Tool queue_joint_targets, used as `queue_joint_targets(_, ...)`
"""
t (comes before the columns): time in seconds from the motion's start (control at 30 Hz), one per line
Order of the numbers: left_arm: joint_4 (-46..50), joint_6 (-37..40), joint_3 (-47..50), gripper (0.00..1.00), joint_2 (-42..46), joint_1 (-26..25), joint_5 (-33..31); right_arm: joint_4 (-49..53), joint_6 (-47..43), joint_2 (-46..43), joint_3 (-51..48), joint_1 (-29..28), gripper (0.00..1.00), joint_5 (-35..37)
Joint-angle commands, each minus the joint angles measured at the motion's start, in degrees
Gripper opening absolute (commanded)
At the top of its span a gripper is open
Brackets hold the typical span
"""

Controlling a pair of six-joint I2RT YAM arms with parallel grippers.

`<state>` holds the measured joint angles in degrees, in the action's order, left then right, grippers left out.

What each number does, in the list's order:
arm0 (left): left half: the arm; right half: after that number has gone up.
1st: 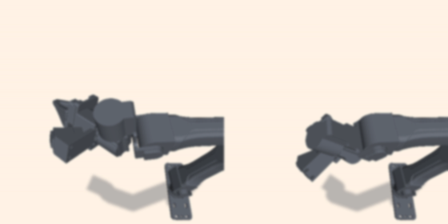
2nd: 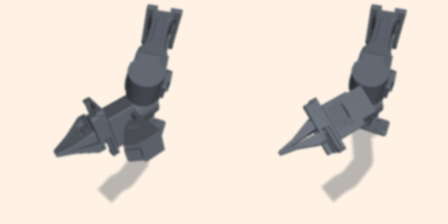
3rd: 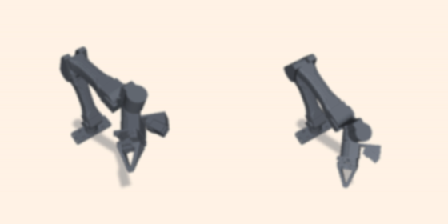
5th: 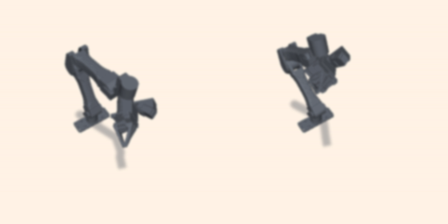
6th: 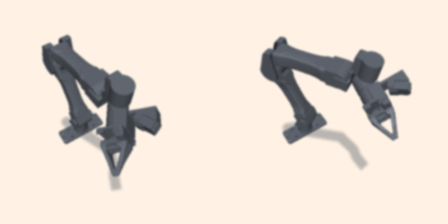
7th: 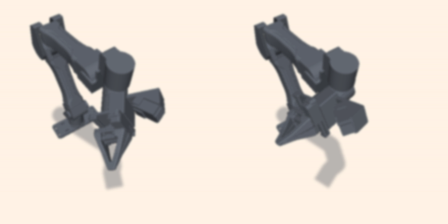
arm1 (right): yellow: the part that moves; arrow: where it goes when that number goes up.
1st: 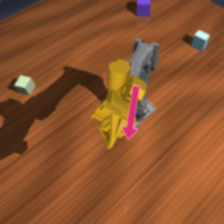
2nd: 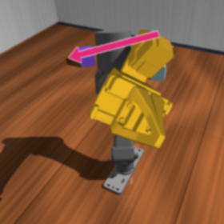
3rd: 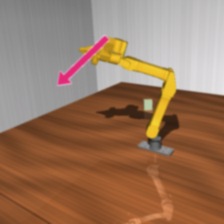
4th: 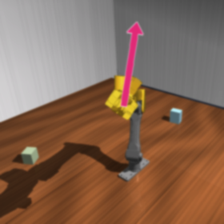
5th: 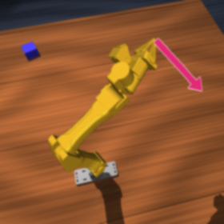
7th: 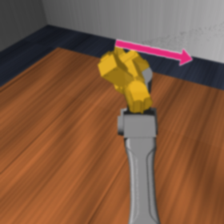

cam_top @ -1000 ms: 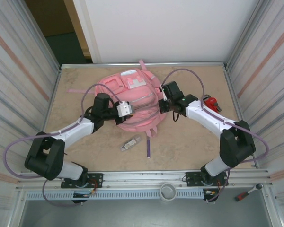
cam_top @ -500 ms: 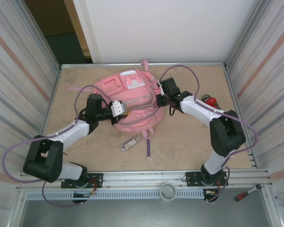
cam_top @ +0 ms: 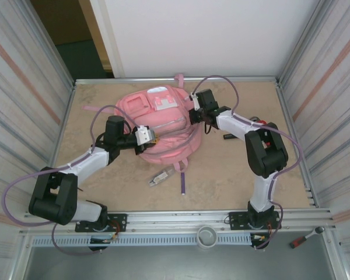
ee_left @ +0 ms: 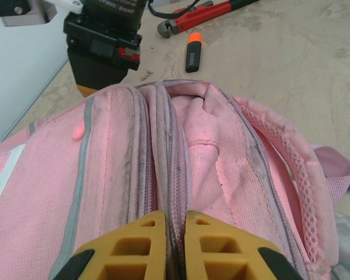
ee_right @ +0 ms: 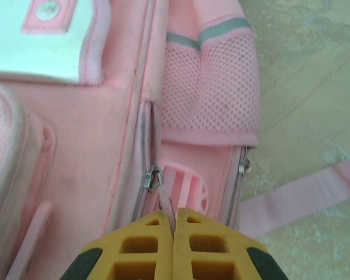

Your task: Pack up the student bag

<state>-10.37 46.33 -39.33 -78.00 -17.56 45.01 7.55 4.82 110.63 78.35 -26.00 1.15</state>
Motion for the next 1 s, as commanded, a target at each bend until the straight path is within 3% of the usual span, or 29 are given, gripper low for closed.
queue_joint_targets(0.0, 6.7, 2.4, -2.3, 0.00, 1.6, 1.3, 3.1, -2.5, -1.8, 4.0, 3.6, 4.0, 0.00, 8.1)
queue_joint_targets(0.1, 8.6, 4.2, -2.5, 0.00, 1.5, 1.3, 0.7, -2.8, -2.0, 5.7, 5.7, 4.3, 0.00, 7.9)
queue_joint_targets(0.63, 10.2, 4.7, -3.6, 0.00, -0.3, 0.6, 5.1, -2.9, -2.2, 14.9, 17.0, 5.3, 0.00, 8.2)
queue_joint_targets(0.8, -0.2, -2.1, -2.2, 0.00, -1.2, 0.0, 0.6, -0.6, -1.9, 13.7, 16.6, 5.9, 0.00, 9.9)
queue_joint_targets(0.97, -3.6, -6.6, -5.9, 0.00, -6.8, -5.2, -4.2, 6.9, 0.5, 8.6, 15.7, 7.1, 0.38, 5.1)
